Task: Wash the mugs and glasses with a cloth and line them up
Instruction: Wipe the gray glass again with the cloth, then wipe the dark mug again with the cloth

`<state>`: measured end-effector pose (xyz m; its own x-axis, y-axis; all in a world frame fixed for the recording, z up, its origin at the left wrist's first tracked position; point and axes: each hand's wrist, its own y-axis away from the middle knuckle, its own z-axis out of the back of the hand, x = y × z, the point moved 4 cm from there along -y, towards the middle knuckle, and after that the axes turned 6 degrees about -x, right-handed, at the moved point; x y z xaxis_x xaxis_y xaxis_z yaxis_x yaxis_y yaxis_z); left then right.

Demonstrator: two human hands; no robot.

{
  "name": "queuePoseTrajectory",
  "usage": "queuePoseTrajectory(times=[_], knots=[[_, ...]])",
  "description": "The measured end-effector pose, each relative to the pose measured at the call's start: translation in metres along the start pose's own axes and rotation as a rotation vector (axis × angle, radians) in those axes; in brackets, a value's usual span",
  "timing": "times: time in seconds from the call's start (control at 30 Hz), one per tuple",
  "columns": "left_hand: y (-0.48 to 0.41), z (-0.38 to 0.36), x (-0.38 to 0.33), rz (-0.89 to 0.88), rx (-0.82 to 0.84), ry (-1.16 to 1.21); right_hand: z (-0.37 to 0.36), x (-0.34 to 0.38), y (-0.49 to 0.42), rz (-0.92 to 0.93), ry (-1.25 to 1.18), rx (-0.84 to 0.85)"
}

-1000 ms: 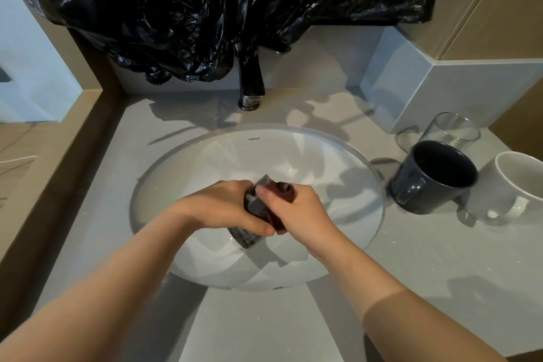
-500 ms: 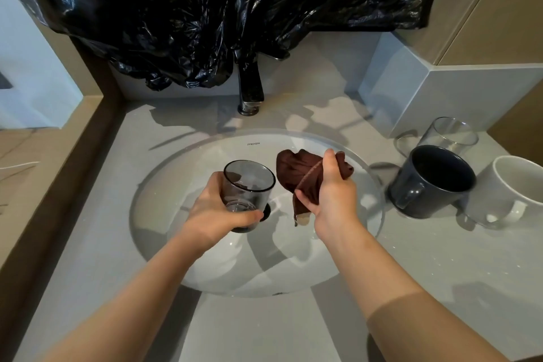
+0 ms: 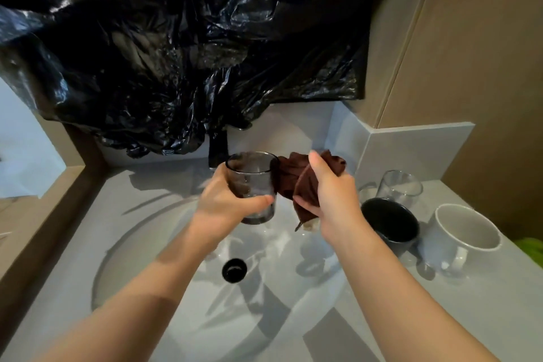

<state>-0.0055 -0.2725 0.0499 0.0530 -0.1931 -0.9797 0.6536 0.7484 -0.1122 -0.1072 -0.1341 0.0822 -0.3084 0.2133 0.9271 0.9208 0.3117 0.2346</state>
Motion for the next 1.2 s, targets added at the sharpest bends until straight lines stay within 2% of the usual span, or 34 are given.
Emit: queuePoseTrajectory(times=[0.2, 0.3, 0.53, 0.73, 1.07, 1.2], knots=[[-0.027, -0.074, -0.037, -0.055, 0.053, 0.028, 0.052, 0.059, -0.034, 0.083, 0.038, -0.025], [-0.037, -0.114, -0.038, -0.028, 0.051, 0.044, 0.087, 0.083, -0.056, 0.105, 0.066, -0.052], [-0.056, -0.184, -0.016, 0.010, 0.033, -0.141, 0.150, 0.108, -0.107, 0.079, 0.080, -0.069], [-0.062, -0.203, 0.015, 0.046, 0.045, -0.236, 0.176, 0.099, -0.144, 0.015, 0.138, -0.052], [-0.048, -0.222, 0.015, -0.008, 0.272, -0.267, 0.185, 0.078, -0.171, -0.046, 0.153, 0.009], [-0.050, -0.224, 0.019, 0.019, 0.247, -0.245, 0.184, 0.076, -0.173, -0.044, 0.154, 0.019]])
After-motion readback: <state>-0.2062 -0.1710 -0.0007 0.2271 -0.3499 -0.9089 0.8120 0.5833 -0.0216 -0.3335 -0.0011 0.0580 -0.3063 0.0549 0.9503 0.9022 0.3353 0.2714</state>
